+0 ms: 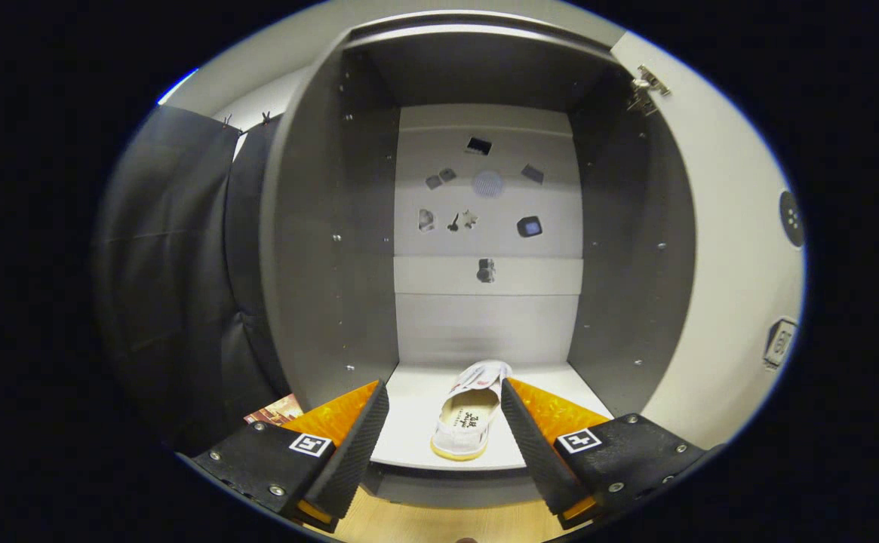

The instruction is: Open the shoe cabinet door, grab the shoes and put them into the shoe cabinet, then close the shoe cabinet door.

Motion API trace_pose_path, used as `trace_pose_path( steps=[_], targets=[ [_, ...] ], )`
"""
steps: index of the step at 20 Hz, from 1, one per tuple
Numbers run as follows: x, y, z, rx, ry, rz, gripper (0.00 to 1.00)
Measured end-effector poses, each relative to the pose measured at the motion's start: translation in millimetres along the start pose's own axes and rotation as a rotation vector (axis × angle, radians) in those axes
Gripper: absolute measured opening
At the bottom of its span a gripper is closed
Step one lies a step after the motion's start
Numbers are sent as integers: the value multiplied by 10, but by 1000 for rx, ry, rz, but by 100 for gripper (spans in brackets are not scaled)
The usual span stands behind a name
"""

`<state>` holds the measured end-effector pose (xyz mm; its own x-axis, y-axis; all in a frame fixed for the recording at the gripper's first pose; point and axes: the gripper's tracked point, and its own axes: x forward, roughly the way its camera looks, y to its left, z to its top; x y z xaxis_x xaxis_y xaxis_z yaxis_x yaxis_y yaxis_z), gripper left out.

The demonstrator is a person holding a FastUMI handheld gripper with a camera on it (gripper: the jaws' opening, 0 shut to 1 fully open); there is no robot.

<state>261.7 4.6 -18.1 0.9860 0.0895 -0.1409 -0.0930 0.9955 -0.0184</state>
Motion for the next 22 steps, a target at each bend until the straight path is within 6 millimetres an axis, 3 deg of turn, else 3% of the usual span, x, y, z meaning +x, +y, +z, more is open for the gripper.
trace_pose_path(
  steps=[6,15,19,22],
  targets=[
    [-1098,-44,23,17,-61,-58,93],
    [-2501,-39,-48,45,-106,-113,93],
    [-2935,18,-150,62,-115,-122,93],
    [-3061,17,-194,63,-110,-134,93]
  ],
)
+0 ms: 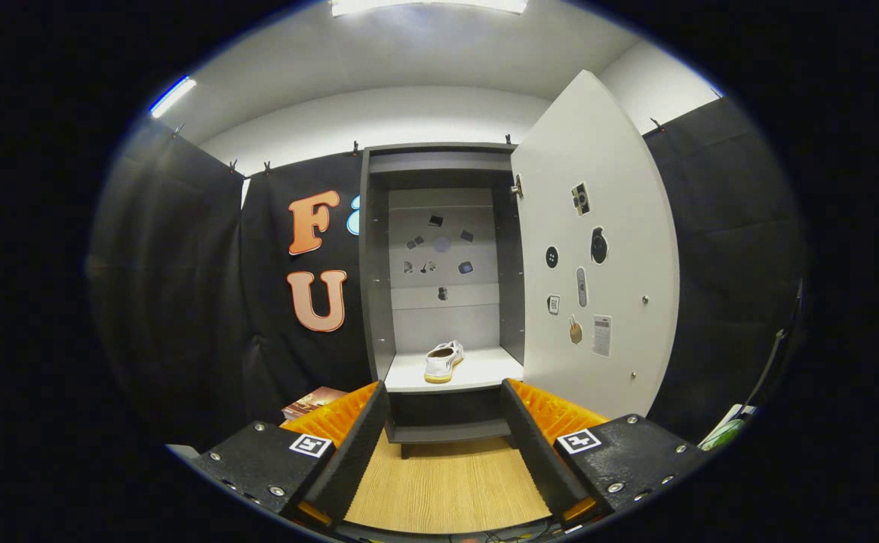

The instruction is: Open the shoe cabinet door, grab the shoes and put them into the shoe cabinet, then close the shoe cabinet door.

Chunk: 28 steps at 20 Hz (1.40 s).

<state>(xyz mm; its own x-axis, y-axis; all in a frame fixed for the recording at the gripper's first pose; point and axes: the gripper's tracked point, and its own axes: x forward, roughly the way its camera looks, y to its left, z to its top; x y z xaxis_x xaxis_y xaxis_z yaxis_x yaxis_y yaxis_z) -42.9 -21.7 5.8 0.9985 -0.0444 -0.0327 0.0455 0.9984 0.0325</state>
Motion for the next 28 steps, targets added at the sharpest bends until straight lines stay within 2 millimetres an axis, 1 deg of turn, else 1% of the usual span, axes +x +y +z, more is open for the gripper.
trace_pose_path(
  steps=[3,7,8,11,13,16,18,21,23,25,28],
  targets=[
    [-17,-45,-48,7,20,-9,93],
    [-44,-179,-83,11,30,-27,93],
    [-51,-233,-76,12,26,-35,93],
    [-95,-488,-20,18,10,-60,93],
    [-135,-774,28,8,5,-94,93],
    [-199,-1237,153,19,-18,-144,93],
    [-224,-1588,185,7,-17,-177,93],
    [-204,-2063,257,8,-22,-196,93],
    [-124,-2353,275,34,-22,-194,93],
    [-7,-2583,250,55,-15,-185,93],
    [195,-2773,212,54,-4,-142,94]
  ],
)
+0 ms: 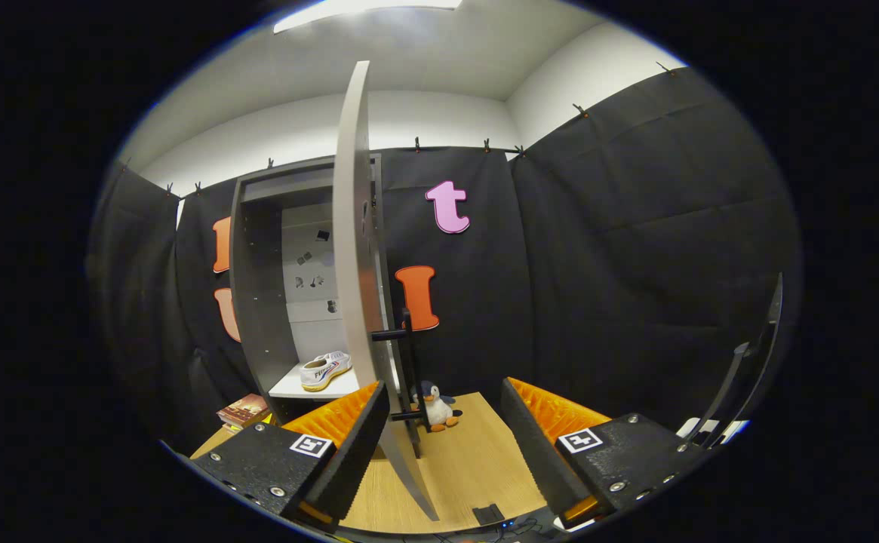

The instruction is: Open the shoe cabinet door, grab the shoes and put them into the shoe cabinet, then close the shoe cabinet door.

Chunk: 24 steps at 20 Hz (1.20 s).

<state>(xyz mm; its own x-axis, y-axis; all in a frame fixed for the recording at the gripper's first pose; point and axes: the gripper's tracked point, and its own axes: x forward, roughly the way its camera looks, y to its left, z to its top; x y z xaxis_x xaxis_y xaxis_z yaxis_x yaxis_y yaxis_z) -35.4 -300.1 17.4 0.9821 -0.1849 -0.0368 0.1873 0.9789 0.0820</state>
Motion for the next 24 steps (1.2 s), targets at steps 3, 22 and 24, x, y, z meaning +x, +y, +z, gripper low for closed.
trace_pose_path(
  steps=[3,22,24],
  targets=[
    [188,-17,22,12,1,58,94],
    [283,901,-57,-53,6,257,91],
    [304,1156,-82,-62,9,287,91]
  ],
)
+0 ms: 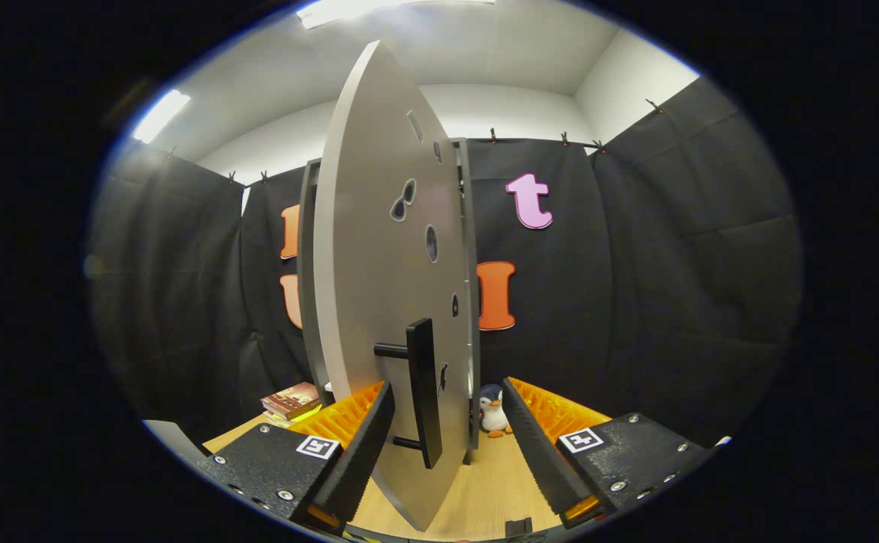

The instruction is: Open the shoe cabinet door, grab the shoes and put them into the shoe cabinet, then close the shoe cabinet door.

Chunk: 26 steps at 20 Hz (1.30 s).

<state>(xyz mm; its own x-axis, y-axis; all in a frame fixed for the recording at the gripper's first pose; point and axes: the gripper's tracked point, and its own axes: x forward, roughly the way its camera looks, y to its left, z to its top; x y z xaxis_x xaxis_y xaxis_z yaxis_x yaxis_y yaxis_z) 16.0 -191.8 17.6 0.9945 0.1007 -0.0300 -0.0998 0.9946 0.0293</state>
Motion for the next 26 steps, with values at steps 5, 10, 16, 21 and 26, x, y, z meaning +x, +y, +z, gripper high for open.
trace_pose_path(
  steps=[5,10,16,21,26],
  targets=[
    [202,530,-17,-16,8,61,91],
    [522,961,-47,6,12,122,92],
    [1006,1450,-61,39,18,178,95],
    [1365,1789,-99,28,22,200,96],
    [1681,1986,-111,27,18,183,96]
  ],
)
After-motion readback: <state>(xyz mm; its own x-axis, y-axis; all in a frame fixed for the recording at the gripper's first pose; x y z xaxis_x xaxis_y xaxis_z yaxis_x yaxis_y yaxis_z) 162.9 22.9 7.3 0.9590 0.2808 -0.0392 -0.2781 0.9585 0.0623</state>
